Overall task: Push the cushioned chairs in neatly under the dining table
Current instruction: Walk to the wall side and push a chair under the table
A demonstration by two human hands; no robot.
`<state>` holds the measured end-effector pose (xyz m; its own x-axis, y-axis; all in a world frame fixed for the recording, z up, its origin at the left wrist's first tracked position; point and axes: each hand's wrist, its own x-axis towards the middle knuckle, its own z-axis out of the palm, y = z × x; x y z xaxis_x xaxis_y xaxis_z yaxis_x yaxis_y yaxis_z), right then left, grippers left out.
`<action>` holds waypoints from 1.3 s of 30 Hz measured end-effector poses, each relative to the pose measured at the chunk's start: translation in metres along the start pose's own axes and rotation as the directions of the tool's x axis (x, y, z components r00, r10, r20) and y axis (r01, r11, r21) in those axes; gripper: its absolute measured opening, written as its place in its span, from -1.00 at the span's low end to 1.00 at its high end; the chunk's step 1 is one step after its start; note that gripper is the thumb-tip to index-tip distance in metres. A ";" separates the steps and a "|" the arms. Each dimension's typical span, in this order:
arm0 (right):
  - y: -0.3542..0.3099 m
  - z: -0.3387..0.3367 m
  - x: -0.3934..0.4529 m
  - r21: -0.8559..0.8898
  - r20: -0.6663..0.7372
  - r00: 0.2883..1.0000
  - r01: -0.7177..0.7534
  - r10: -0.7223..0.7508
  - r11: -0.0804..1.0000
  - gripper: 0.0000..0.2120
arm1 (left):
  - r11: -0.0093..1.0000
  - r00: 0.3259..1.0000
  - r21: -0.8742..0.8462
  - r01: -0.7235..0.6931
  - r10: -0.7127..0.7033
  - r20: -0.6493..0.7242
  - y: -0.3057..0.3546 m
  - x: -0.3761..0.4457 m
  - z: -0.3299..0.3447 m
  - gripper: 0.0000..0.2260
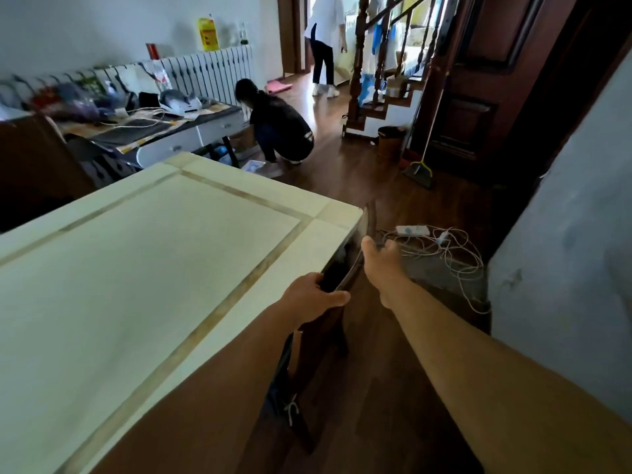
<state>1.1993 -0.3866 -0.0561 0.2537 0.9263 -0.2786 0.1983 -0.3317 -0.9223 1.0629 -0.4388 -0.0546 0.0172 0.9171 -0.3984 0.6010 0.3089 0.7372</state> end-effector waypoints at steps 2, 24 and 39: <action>0.005 0.005 0.016 -0.006 0.040 0.997 -0.073 0.073 0.997 -0.28 | 0.992 0.997 0.112 0.051 -0.057 0.052 -0.002 0.012 0.005 -0.30; 0.018 0.029 0.052 -0.104 0.070 0.984 -0.156 0.164 0.982 -0.16 | 0.982 0.989 0.189 -0.012 -0.016 0.147 -0.014 0.032 0.016 -0.80; 0.052 -0.085 0.042 -0.130 -0.055 0.982 -0.185 0.179 0.974 -0.27 | 0.978 0.964 0.152 -0.143 0.103 0.245 0.030 0.005 0.117 -0.94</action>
<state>1.3003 -0.3800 -0.0928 0.3367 0.8406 -0.4242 0.2692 -0.5176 -0.8122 1.1748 -0.4548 -0.0981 0.2745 0.8539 -0.4422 0.7066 0.1328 0.6950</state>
